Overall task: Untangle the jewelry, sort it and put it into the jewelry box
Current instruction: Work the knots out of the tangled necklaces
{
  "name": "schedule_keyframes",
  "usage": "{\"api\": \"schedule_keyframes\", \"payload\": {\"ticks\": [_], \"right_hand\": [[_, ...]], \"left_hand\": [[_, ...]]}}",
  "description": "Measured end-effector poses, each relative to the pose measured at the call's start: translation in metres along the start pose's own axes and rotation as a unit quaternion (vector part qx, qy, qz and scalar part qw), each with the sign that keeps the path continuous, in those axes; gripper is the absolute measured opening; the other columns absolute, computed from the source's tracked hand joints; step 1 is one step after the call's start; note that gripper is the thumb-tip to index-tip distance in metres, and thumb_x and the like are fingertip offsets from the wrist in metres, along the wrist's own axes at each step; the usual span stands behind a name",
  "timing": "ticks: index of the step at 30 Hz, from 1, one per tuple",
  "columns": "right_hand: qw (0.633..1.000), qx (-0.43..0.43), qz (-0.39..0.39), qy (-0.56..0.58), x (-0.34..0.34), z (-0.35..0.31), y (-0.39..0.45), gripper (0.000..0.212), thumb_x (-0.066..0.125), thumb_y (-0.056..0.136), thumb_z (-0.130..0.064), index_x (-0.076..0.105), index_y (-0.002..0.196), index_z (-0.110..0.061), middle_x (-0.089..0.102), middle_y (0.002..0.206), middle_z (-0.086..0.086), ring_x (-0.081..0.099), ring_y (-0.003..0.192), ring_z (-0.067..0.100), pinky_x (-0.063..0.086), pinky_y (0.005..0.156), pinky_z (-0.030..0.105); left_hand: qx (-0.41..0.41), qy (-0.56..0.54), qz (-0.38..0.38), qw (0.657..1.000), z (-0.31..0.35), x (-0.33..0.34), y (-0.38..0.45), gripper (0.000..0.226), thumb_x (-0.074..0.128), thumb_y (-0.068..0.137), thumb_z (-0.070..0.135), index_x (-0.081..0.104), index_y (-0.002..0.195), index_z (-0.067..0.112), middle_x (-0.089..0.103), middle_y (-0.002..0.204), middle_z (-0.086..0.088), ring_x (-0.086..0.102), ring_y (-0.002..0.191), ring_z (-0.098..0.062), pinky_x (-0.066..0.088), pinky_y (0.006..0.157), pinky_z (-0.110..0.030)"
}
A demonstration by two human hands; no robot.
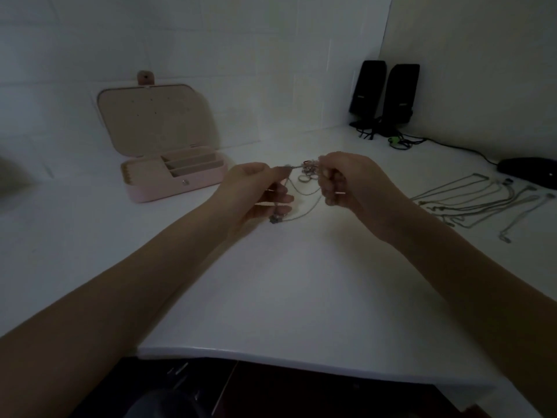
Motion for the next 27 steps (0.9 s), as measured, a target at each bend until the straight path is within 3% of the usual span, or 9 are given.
{"api": "schedule_keyframes", "payload": {"ticks": [3, 5, 7, 12, 16, 19, 21, 24, 27], "right_hand": [[0.999, -0.023, 0.018, 0.029, -0.003, -0.003, -0.001, 0.041, 0.054, 0.093, -0.022, 0.048, 0.052, -0.019, 0.057, 0.064, -0.002, 0.051, 0.061, 0.009, 0.04, 0.065, 0.024], [0.997, -0.037, 0.053, 0.039, -0.01, -0.006, 0.0, 0.034, 0.059, 0.09, -0.024, 0.054, 0.057, -0.02, 0.059, 0.058, -0.009, 0.053, 0.062, 0.005, 0.041, 0.069, 0.022], [0.994, -0.046, 0.081, 0.05, -0.015, -0.007, 0.001, 0.029, 0.063, 0.088, -0.026, 0.057, 0.062, -0.017, 0.055, 0.052, -0.012, 0.05, 0.058, 0.002, 0.04, 0.069, 0.021], [0.991, -0.053, 0.123, -0.021, -0.026, -0.002, 0.003, 0.042, 0.064, 0.086, -0.037, 0.053, 0.05, -0.018, 0.052, 0.064, 0.004, 0.041, 0.054, 0.009, 0.033, 0.058, 0.023], [0.986, -0.055, 0.137, -0.071, -0.027, -0.001, 0.003, 0.049, 0.063, 0.087, -0.038, 0.046, 0.046, -0.016, 0.04, 0.047, -0.003, 0.033, 0.041, 0.005, 0.029, 0.055, 0.021], [0.986, -0.067, 0.128, -0.078, -0.023, -0.002, 0.002, 0.052, 0.062, 0.087, -0.036, 0.044, 0.042, -0.017, 0.044, 0.058, 0.007, 0.041, 0.052, 0.008, 0.032, 0.064, 0.023], [0.988, -0.047, 0.134, -0.056, -0.025, 0.001, 0.003, 0.051, 0.062, 0.087, -0.035, 0.048, 0.041, -0.019, 0.053, 0.066, 0.006, 0.048, 0.064, 0.012, 0.035, 0.067, 0.026], [0.989, 0.005, 0.146, -0.024, -0.031, 0.006, 0.005, 0.044, 0.063, 0.086, -0.034, 0.06, 0.045, -0.018, 0.057, 0.064, 0.0, 0.041, 0.054, 0.011, 0.032, 0.056, 0.023], [0.985, -0.001, 0.097, -0.143, -0.03, 0.006, 0.005, 0.032, 0.067, 0.085, -0.037, 0.068, 0.058, -0.02, 0.053, 0.054, -0.009, 0.041, 0.048, 0.003, 0.03, 0.048, 0.014]], "left_hand": [[0.055, 0.094, 0.028, 0.994, 0.001, -0.003, 0.001, 0.031, 0.061, 0.09, 0.011, 0.043, 0.064, 0.009, 0.055, 0.063, -0.009, 0.062, 0.05, -0.01, 0.05, 0.043, -0.022], [0.055, 0.09, 0.029, 0.994, 0.002, -0.005, 0.002, 0.032, 0.061, 0.09, 0.01, 0.043, 0.064, 0.01, 0.056, 0.065, -0.009, 0.063, 0.05, -0.01, 0.05, 0.044, -0.021], [0.044, 0.064, 0.033, 0.996, 0.001, -0.009, 0.003, 0.03, 0.062, 0.089, 0.013, 0.043, 0.066, 0.011, 0.058, 0.068, -0.009, 0.064, 0.051, -0.011, 0.049, 0.044, -0.02], [0.003, -0.006, 0.02, 1.0, -0.004, -0.01, 0.006, 0.026, 0.061, 0.091, 0.023, 0.045, 0.073, 0.013, 0.063, 0.059, 0.0, 0.06, 0.049, -0.009, 0.041, 0.043, -0.017], [-0.025, -0.084, 0.021, 0.996, -0.004, -0.009, 0.008, 0.022, 0.057, 0.093, 0.025, 0.049, 0.075, 0.015, 0.051, 0.047, 0.004, 0.056, 0.046, -0.01, 0.042, 0.049, -0.022], [-0.048, -0.142, 0.006, 0.989, -0.005, -0.003, 0.007, 0.014, 0.05, 0.096, 0.023, 0.053, 0.083, 0.017, 0.036, 0.041, 0.004, 0.044, 0.038, -0.01, 0.048, 0.055, -0.025], [-0.045, -0.105, -0.001, 0.993, -0.003, -0.001, 0.004, 0.019, 0.049, 0.096, 0.025, 0.051, 0.079, 0.017, 0.032, 0.04, 0.003, 0.042, 0.038, -0.012, 0.051, 0.055, -0.025], [-0.014, -0.012, -0.003, 1.0, 0.002, -0.001, 0.001, 0.039, 0.046, 0.097, 0.034, 0.046, 0.062, 0.015, 0.031, 0.039, 0.001, 0.043, 0.041, -0.017, 0.042, 0.048, -0.022], [0.002, 0.032, -0.002, 0.999, 0.005, -0.002, 0.0, 0.047, 0.047, 0.096, 0.038, 0.037, 0.056, 0.017, 0.029, 0.038, 0.003, 0.036, 0.036, -0.015, 0.034, 0.041, -0.018]]}}
Point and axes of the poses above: each hand's wrist, its own y-axis towards the middle knuckle, its own x-axis out of the palm, z = x × y, the point moved 5 cm from there along y, towards the middle knuckle
